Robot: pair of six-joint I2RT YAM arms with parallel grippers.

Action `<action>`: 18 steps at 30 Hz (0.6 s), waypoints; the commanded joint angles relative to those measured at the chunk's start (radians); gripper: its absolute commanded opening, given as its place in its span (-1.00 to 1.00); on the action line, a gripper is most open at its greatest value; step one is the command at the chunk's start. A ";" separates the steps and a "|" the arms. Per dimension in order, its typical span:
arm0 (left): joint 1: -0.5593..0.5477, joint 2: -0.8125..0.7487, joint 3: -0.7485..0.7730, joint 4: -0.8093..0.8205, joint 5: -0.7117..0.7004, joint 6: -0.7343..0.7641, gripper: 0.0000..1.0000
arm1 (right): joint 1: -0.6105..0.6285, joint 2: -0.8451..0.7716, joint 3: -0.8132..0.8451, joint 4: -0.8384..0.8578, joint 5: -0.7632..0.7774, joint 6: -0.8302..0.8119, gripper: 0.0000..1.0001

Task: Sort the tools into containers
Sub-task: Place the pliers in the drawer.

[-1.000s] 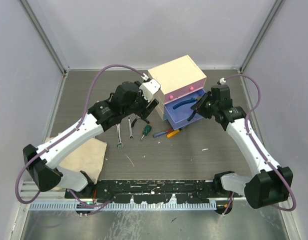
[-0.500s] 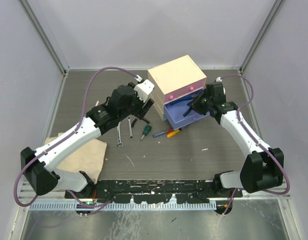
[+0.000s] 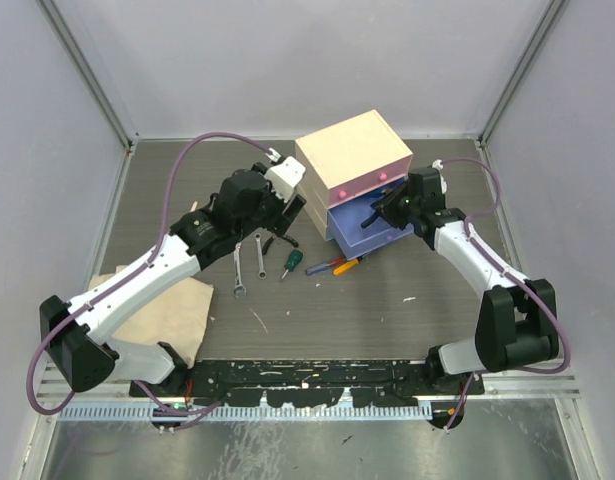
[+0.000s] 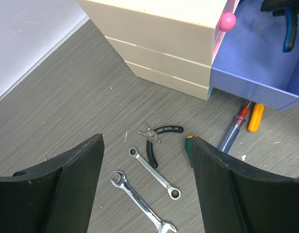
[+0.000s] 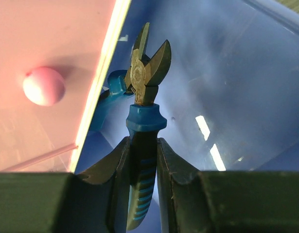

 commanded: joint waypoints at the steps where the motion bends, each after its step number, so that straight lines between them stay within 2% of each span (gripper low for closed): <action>1: 0.007 -0.028 0.000 0.063 -0.019 -0.010 0.46 | -0.002 0.019 0.005 0.137 0.003 0.027 -0.83; 6: 0.012 -0.025 0.001 0.060 -0.024 -0.010 0.46 | -0.001 0.040 0.012 0.148 -0.018 0.024 -0.43; 8: 0.015 -0.026 0.000 0.060 -0.024 -0.010 0.47 | -0.001 0.031 0.013 0.149 -0.016 0.024 -0.34; 18: 0.028 -0.024 0.002 0.056 -0.023 -0.027 0.49 | -0.001 -0.038 0.036 0.103 -0.002 0.003 -0.19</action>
